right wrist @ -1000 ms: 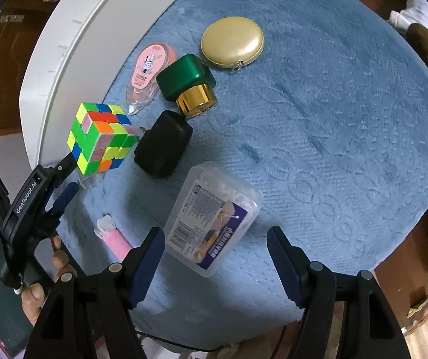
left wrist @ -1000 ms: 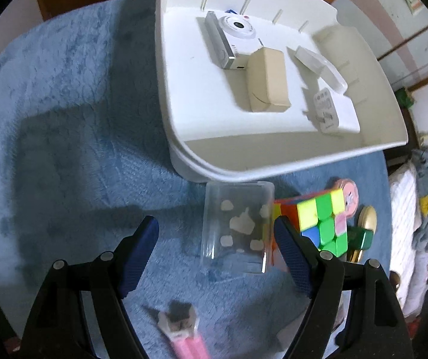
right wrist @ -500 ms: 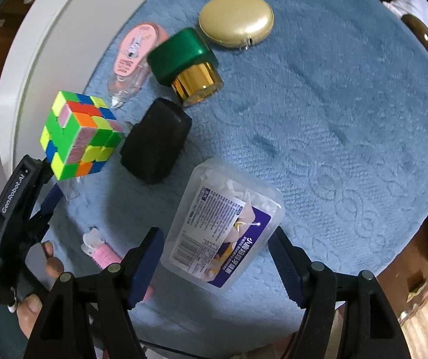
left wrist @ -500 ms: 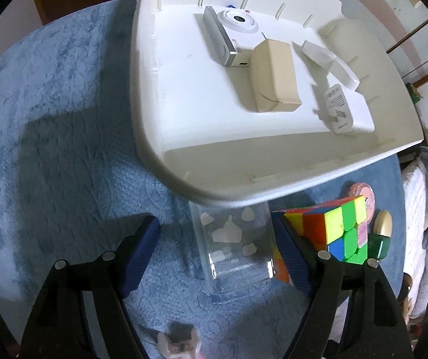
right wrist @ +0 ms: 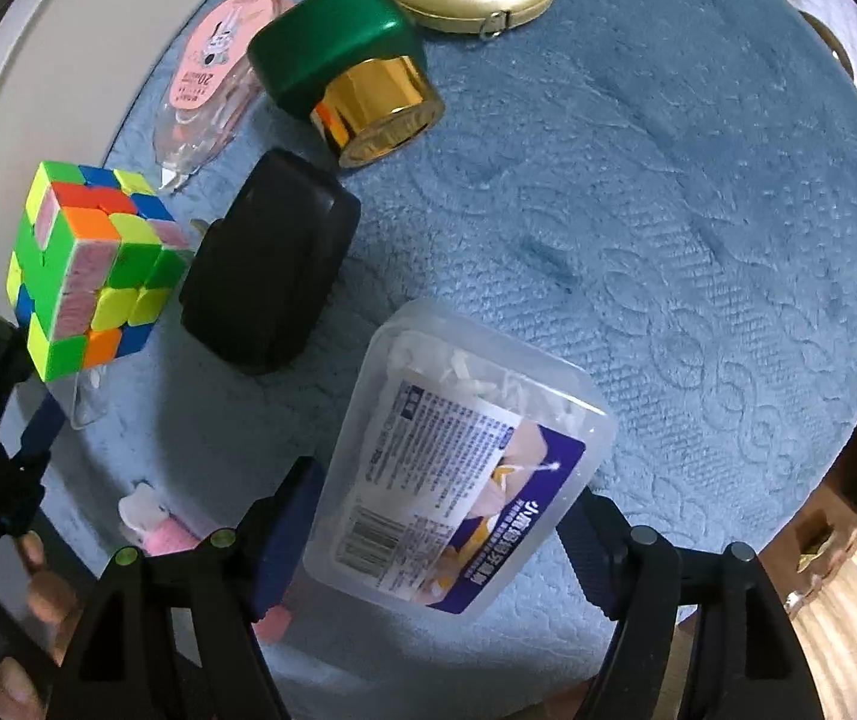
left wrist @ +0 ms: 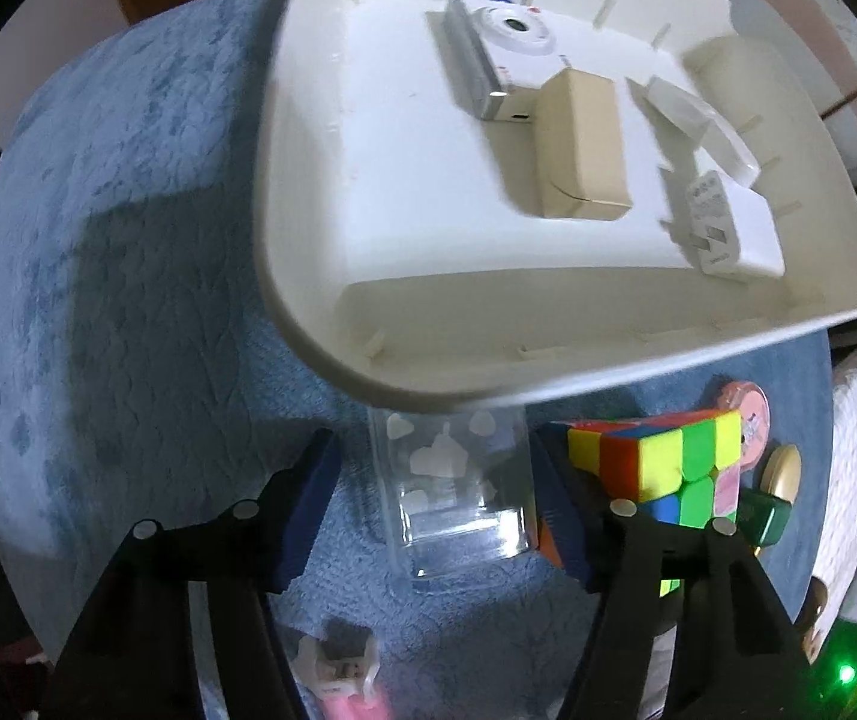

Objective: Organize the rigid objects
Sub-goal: 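Grasp the clear plastic box with the left tool while the right tool grasps the toothpick box, then carry both clear boxes into the white tray and open both tools, then lift both tools out of the tray back over the carpet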

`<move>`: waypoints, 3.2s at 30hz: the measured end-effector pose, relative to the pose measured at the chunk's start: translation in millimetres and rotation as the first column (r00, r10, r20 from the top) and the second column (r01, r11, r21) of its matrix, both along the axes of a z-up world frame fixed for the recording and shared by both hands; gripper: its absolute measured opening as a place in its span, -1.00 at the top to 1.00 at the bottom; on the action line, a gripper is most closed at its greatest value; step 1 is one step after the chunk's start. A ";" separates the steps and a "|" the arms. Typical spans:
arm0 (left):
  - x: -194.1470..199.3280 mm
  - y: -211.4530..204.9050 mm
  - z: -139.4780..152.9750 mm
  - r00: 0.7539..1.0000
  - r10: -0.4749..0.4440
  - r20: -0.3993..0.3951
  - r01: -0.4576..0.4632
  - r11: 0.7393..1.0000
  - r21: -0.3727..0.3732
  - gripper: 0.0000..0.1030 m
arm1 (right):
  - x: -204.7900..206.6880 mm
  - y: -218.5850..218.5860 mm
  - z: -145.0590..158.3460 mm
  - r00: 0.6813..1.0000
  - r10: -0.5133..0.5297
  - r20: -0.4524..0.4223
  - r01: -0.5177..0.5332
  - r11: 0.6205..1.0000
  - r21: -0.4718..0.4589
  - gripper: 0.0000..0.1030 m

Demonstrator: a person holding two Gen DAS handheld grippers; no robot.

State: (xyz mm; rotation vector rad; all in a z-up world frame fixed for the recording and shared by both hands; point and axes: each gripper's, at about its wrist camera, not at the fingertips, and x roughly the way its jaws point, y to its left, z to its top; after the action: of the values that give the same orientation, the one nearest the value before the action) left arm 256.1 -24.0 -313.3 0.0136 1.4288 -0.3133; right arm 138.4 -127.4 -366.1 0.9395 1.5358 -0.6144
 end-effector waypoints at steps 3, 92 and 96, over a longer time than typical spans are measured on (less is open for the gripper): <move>1.5 1.0 -0.9 1.000 0.008 -0.001 -0.008 1.000 -0.006 -0.31 | 5.9 10.3 -1.6 1.000 0.022 0.008 -0.022 1.000 -0.020 -0.42; 86.7 -100.9 133.9 0.986 -0.034 0.163 0.046 0.997 -0.069 -0.52 | 152.8 -138.6 164.7 0.571 0.765 0.297 -0.680 0.644 -0.351 -0.37; 69.7 -89.5 160.0 0.975 -0.048 0.219 0.063 0.996 -0.059 -0.52 | 128.1 -141.5 189.9 0.574 0.747 0.336 -0.650 0.665 -0.368 -0.37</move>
State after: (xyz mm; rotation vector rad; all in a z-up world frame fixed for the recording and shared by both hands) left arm 325.8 -113.5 -153.3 0.0335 1.2017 -0.3927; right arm 266.5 -268.8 -176.2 0.2066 1.2258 0.0565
